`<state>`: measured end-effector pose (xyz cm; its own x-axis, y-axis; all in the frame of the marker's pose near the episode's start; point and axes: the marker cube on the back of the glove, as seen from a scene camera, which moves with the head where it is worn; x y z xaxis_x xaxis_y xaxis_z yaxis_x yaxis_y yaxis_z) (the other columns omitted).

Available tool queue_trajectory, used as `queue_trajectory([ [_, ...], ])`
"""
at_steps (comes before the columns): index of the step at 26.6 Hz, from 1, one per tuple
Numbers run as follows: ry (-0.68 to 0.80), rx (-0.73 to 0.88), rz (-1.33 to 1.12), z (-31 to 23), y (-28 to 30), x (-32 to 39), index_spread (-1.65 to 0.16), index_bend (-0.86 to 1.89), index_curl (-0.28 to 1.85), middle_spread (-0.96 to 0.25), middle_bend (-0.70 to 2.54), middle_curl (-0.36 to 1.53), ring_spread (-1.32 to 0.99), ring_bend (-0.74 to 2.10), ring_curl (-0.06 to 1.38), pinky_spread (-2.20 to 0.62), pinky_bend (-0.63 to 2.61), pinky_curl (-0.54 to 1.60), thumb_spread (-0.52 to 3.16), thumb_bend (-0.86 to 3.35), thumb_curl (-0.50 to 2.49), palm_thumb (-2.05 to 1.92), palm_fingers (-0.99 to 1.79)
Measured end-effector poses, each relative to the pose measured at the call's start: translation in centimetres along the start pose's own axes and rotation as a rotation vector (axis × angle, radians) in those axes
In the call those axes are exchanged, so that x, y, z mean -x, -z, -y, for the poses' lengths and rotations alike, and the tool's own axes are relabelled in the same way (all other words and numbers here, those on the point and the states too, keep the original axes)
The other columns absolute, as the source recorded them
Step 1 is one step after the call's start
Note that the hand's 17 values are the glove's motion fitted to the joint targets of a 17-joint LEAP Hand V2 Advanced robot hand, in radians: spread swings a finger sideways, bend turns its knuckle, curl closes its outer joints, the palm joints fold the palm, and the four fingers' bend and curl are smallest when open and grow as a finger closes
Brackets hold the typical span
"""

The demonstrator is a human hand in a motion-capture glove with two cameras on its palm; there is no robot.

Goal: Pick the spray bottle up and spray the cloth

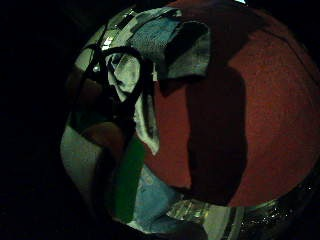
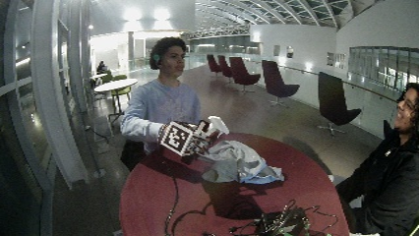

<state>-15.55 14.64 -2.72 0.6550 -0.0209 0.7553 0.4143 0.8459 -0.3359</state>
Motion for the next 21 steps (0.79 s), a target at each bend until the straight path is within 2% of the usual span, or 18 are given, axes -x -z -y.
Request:
queue_trajectory([
  [17,-0.01,0.027,-0.01,-0.1,-0.5,0.0,-0.23,0.09,0.23,-0.04,0.25,0.49,0.03,0.65,0.41,0.16,0.36,0.37,0.62,-0.03,0.69,0.98,1.08],
  [21,0.068,0.031,0.039,-0.2,-1.6,0.7,-0.23,0.09,0.23,-0.04,0.25,0.5,0.03,0.65,0.42,0.16,0.36,0.37,0.62,-0.03,0.69,0.97,1.08],
])
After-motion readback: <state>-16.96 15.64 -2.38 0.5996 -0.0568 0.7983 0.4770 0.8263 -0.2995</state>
